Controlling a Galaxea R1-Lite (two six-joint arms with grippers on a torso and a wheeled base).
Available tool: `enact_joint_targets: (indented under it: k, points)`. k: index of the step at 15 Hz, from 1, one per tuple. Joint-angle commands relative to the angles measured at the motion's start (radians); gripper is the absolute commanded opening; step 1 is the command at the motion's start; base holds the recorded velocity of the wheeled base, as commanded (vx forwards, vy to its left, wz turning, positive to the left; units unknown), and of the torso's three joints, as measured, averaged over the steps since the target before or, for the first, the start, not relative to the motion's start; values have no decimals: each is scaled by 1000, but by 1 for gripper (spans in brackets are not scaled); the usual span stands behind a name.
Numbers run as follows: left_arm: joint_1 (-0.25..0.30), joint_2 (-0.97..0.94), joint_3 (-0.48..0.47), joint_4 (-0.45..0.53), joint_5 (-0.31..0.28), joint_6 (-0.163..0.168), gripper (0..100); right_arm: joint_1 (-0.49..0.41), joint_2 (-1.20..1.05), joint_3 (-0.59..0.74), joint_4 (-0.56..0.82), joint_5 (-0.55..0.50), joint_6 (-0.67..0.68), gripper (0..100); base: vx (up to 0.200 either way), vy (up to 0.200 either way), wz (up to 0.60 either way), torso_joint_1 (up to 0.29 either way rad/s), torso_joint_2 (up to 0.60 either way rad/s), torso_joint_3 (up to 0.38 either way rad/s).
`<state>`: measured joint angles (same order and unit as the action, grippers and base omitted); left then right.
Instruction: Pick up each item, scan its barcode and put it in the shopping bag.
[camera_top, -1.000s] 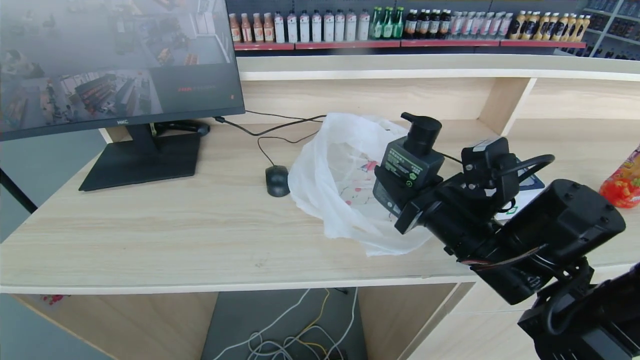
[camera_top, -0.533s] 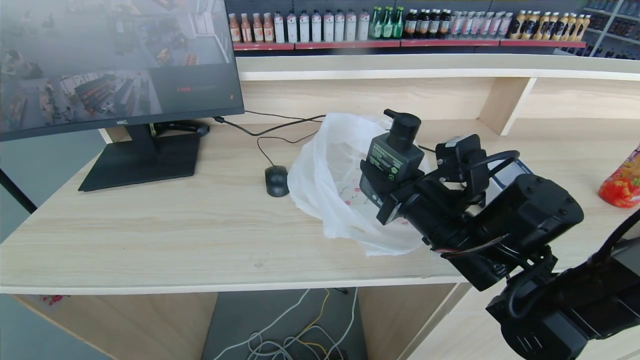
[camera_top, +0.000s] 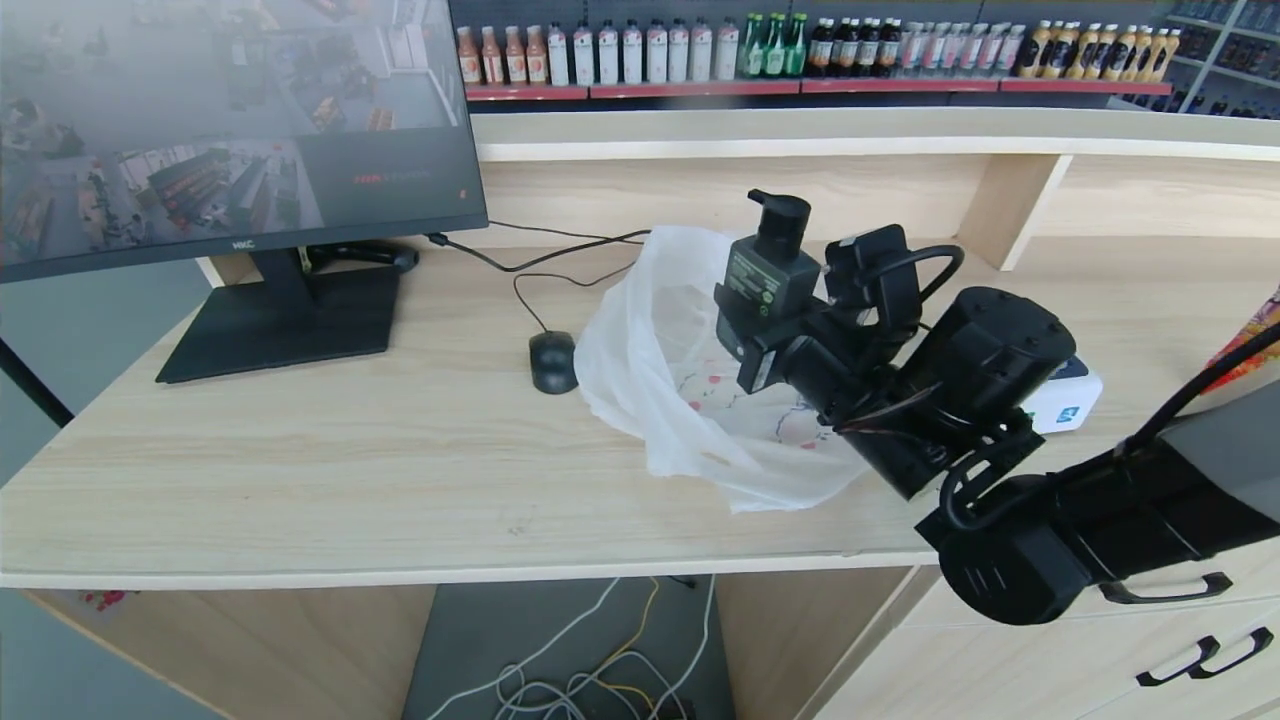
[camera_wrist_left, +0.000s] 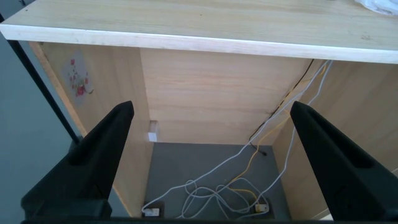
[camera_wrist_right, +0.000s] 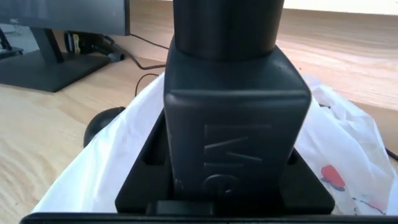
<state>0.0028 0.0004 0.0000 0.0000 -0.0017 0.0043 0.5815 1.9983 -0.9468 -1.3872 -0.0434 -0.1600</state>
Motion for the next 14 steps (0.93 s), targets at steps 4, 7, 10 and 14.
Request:
enact_joint_targets:
  k: [4,7,10,14]
  points:
    - [0,0,0,0,0,0,100,-8,129,-199,62,2,-56,0,0,0,0,0,0,0]
    - [0,0,0,0,0,0,100,-11,192,-242,62,4,-56,0,0,0,0,0,0,0]
    - [0,0,0,0,0,-1,100,-26,217,-254,62,5,-56,0,0,0,0,0,0,0]
    - [0,0,0,0,0,0,100,-26,232,-254,62,7,-56,0,0,0,0,0,0,0]
